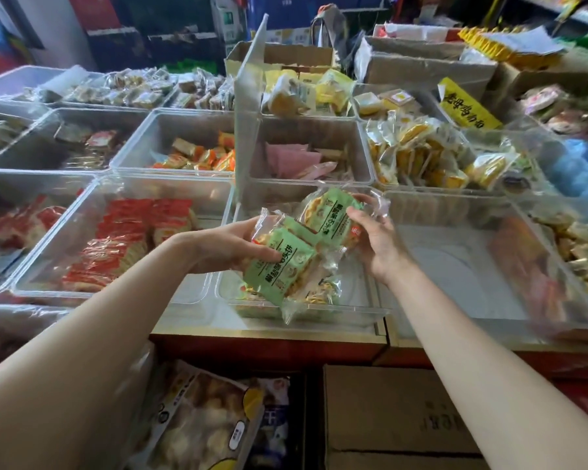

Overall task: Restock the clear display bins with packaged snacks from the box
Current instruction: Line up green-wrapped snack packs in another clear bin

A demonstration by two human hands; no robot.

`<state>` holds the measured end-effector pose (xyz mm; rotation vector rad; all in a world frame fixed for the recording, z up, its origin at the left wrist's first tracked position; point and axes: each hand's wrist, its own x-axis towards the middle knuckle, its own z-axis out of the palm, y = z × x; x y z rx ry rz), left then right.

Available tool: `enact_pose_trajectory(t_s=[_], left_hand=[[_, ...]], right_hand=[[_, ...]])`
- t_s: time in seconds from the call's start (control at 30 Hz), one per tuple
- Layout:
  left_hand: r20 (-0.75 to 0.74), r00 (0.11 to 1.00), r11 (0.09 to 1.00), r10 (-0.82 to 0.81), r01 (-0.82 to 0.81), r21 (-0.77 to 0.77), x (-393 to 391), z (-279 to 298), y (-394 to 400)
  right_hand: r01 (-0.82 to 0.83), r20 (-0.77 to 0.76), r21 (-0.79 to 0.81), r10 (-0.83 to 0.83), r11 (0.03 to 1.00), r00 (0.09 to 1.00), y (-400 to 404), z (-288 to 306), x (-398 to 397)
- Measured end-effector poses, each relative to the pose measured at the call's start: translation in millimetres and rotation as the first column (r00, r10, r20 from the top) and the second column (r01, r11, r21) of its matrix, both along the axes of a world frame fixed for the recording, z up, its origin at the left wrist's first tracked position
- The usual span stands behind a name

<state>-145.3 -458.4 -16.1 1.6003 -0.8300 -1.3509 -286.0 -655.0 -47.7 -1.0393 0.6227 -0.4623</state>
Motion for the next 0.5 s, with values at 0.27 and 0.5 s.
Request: enact_pose_trajectory(t_s=[0.27, 0.5], left_hand=[[-0.253, 0.960, 0.978, 0.120, -0.158, -0.139, -4.8, -14.6, -19.6], [-0.237, 0.970, 0.989, 0.047, -0.078, -0.125, 1.8, -25.5, -14.1]], right_hand=[[-0.082, 0.060, -0.043, 0.084, 0.996, 0.995, 6.1, -13.9, 6.0], [-0.121, -0.059, 0.003, 0.121, 0.993, 0.991, -11.2, 2.3, 0.9]])
